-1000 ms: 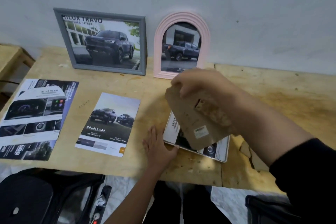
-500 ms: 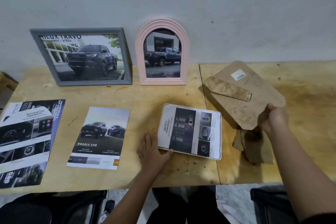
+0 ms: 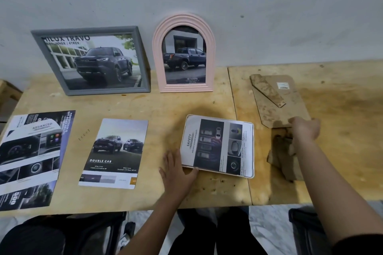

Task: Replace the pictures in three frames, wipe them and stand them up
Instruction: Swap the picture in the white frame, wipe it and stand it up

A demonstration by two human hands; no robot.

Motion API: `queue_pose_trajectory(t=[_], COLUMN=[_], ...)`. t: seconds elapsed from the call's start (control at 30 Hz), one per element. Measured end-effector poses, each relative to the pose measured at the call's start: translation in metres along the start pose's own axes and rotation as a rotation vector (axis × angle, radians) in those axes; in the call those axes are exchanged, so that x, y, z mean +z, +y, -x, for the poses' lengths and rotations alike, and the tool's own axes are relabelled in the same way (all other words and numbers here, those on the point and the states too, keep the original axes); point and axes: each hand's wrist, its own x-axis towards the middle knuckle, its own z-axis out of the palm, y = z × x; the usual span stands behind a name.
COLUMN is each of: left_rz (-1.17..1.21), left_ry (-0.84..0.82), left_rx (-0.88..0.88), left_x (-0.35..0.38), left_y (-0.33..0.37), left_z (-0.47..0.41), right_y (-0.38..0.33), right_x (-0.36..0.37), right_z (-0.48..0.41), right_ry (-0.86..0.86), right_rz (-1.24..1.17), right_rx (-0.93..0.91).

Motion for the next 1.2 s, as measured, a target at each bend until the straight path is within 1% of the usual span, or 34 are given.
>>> queue_pose_trajectory(t=[0.03, 0.07, 0.13, 0.2, 0.27, 0.33, 0.37, 0.47, 0.6, 0.73, 0.83, 0.87, 0.9, 0.93, 1.0, 1.03, 1.07, 1.13, 1.2], left_rz=[-0.001, -0.005, -0.018, -0.02, 0.0, 0.012, 0.018, 0.045, 0.079, 0.079, 0.073, 0.076, 0.078, 0.082, 0.089, 0.093, 0.096, 0.106, 0.128], left_ry=[0.005, 0.011, 0.024, 0.037, 0.049, 0.075, 0.087, 0.097, 0.083, 0.073, 0.077, 0.082, 0.091, 0.104, 0.129, 0.139, 0.145, 0.161, 0.181], left_rx=[0.001, 0.002, 0.006, 0.001, -0.015, -0.043, -0.061, -0.087, -0.09, -0.084, -0.092, -0.096, -0.098, -0.099, -0.106, -0.117, -0.129, -0.148, -0.161], left_x=[0.001, 0.002, 0.003, 0.004, 0.007, 0.011, 0.014, 0.02, 0.02, 0.018, 0.017, 0.018, 0.019, 0.021, 0.024, 0.025, 0.026, 0.026, 0.024], left_y=[0.0, 0.0, 0.0, 0.001, 0.003, 0.007, 0.009, 0.012, 0.016, 0.013, 0.013, 0.013, 0.013, 0.013, 0.015, 0.016, 0.017, 0.021, 0.023], left_z=[0.0, 0.0, -0.001, -0.001, 0.001, 0.006, 0.01, 0.018, 0.021, 0.022, 0.025, 0.027, 0.03, 0.033, 0.038, 0.04, 0.041, 0.042, 0.042], right_y=[0.005, 0.01, 0.025, 0.04, 0.054, 0.064, 0.067, 0.072, 0.069, 0.064, 0.053, 0.048, 0.042, 0.034, 0.016, 0.007, -0.003, -0.022, -0.041], right_x=[0.002, 0.006, 0.017, 0.03, 0.04, 0.043, 0.042, 0.035, 0.029, 0.026, 0.021, 0.02, 0.02, 0.021, 0.023, 0.024, 0.025, 0.024, 0.018], right_z=[0.008, 0.018, 0.036, 0.047, 0.047, 0.046, 0.045, 0.046, 0.057, 0.064, 0.063, 0.06, 0.057, 0.053, 0.044, 0.04, 0.037, 0.036, 0.039], right_ry=[-0.029, -0.098, -0.342, -0.572, -0.667, -0.689, -0.717, -0.782, -0.685, -0.623, -0.534, -0.539, -0.587, -0.686, -0.951, -1.051, -1.122, -1.212, -1.309], right_rz=[0.066, 0.13, 0.284, 0.561, 0.816, 1.006, 1.049, 1.06, 1.089, 1.012, 1.055, 1.058, 1.054, 1.019, 0.927, 0.905, 0.907, 0.907, 0.835], right_rx=[-0.131, -0.278, -0.559, -0.792, -0.986, -1.067, -1.068, -1.055, -1.073, -1.101, -1.224, -1.249, -1.242, -1.186, -0.973, -0.895, -0.863, -0.863, -0.839])
